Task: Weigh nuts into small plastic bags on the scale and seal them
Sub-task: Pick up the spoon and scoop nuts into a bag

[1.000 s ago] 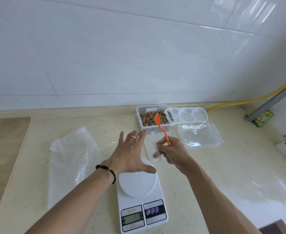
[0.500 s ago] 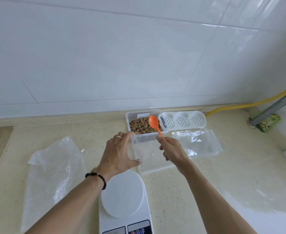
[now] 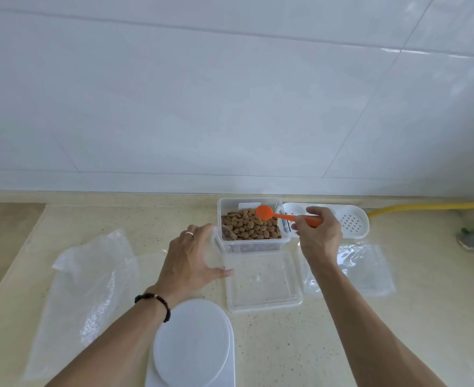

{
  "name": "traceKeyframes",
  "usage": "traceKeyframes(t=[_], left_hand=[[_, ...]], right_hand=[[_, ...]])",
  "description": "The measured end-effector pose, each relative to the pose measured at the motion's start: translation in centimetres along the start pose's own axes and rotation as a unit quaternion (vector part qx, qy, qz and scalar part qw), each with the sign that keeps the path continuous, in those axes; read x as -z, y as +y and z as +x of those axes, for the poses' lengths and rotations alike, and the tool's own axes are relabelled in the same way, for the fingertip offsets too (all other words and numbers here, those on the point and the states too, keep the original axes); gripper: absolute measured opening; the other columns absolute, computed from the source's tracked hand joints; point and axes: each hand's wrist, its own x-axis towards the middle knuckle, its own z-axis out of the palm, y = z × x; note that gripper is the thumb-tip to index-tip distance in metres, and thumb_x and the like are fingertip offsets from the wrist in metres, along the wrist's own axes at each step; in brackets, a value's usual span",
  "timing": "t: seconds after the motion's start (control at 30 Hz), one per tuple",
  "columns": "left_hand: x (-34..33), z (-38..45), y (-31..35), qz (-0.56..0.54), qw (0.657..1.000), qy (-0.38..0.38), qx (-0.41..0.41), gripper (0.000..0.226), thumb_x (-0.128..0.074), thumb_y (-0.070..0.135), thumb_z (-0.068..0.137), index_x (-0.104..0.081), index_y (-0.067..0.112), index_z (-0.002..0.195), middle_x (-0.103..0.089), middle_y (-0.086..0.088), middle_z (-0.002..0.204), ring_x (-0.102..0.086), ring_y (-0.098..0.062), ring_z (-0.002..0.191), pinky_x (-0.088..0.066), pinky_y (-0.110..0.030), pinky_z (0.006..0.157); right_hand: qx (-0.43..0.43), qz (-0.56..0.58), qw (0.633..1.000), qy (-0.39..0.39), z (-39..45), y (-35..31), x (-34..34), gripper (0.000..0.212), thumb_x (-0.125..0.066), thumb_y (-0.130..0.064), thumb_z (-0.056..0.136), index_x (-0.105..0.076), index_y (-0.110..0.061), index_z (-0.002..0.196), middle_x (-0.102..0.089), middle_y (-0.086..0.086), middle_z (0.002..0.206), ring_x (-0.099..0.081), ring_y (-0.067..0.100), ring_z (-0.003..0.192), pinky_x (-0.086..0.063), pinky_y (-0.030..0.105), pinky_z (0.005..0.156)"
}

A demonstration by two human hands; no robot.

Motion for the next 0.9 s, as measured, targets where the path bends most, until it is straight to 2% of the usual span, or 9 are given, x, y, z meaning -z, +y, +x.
traceKeyframes(t=[0.13, 0.2, 0.33, 0.47, 0.63, 0.77, 0.9], left_hand=[[-0.4, 0.2, 0.1, 0.027, 1.0, 0.012, -0.002, 0.091, -0.077, 0.069, 0.053, -0.044, 0.027, 0.127, -0.051, 0.003, 0.11, -0.052, -0.019, 0.102, -0.042, -0.037, 0.092], [-0.6, 0.3, 0.3, 0.033, 0.999, 0.02, -0.002, 0.09, -0.079, 0.066, 0.054, -0.044, 0.026, 0.127, -0.051, 0.002, 0.111, -0.052, -0.019, 0.102, -0.04, -0.036, 0.093], [-1.0, 0.7, 0.9, 0.05, 0.999, 0.019, -0.001, 0.086, -0.078, 0.064, 0.057, -0.043, 0.027, 0.126, -0.05, 0.004, 0.112, -0.05, -0.018, 0.102, -0.039, -0.035, 0.094], [-1.3, 0.9, 1.0, 0.052, 0.998, 0.014, 0.013, 0.089, -0.078, 0.065, 0.057, -0.041, 0.028, 0.129, -0.049, 0.003, 0.114, -0.049, -0.017, 0.104, -0.039, -0.035, 0.095], [-1.2, 1.8, 1.2, 0.053, 0.998, 0.023, 0.027, 0.093, -0.079, 0.066, 0.056, -0.043, 0.024, 0.131, -0.051, 0.0, 0.116, -0.051, -0.02, 0.105, -0.04, -0.035, 0.091], [-0.8, 3.0, 2.0, 0.061, 0.996, 0.036, 0.047, 0.091, -0.077, 0.067, 0.058, -0.045, 0.024, 0.131, -0.052, 0.0, 0.114, -0.052, -0.021, 0.105, -0.041, -0.034, 0.086], [-0.5, 4.4, 3.0, 0.077, 0.995, 0.029, 0.059, 0.088, -0.074, 0.069, 0.057, -0.045, 0.025, 0.128, -0.052, 0.001, 0.11, -0.053, -0.021, 0.104, -0.042, -0.034, 0.083]], right_hand=[[0.054, -0.049, 0.997, 0.017, 0.9, 0.4, 0.3, 0.016, -0.05, -0.011, 0.096, -0.054, -0.015, 0.11, -0.064, 0.002, 0.072, -0.066, 0.026, 0.071, -0.053, 0.038, 0.07], [0.065, -0.085, 0.994, -0.013, 1.0, 0.8, 0.1, 0.017, -0.049, -0.009, 0.097, -0.053, -0.012, 0.113, -0.063, 0.007, 0.073, -0.064, 0.028, 0.068, -0.053, 0.041, 0.066], [0.029, -0.093, 0.991, -0.094, 0.5, 1.4, -1.7, 0.013, -0.048, -0.011, 0.097, -0.052, -0.016, 0.108, -0.067, 0.009, 0.083, -0.069, 0.027, 0.071, -0.057, 0.039, 0.062], [-0.057, -0.009, 0.994, -0.092, 0.1, 1.7, -2.5, 0.013, -0.051, -0.009, 0.098, -0.053, -0.014, 0.11, -0.068, 0.009, 0.08, -0.066, 0.013, 0.058, -0.052, 0.024, 0.053], [-0.165, 0.113, 0.979, -0.034, 0.8, 2.3, -1.0, 0.016, -0.053, -0.005, 0.097, -0.054, -0.011, 0.112, -0.068, 0.015, 0.083, -0.065, 0.017, 0.057, -0.053, 0.022, 0.052], [-0.181, 0.151, 0.972, -0.024, 1.3, 1.6, 0.7, 0.017, -0.055, -0.004, 0.096, -0.055, -0.01, 0.112, -0.068, 0.016, 0.077, -0.064, 0.018, 0.057, -0.054, 0.026, 0.057], [-0.146, 0.161, 0.975, -0.039, 1.2, -0.1, 1.9, 0.018, -0.056, -0.003, 0.094, -0.056, -0.008, 0.111, -0.069, 0.015, 0.077, -0.063, 0.018, 0.057, -0.055, 0.029, 0.063]])
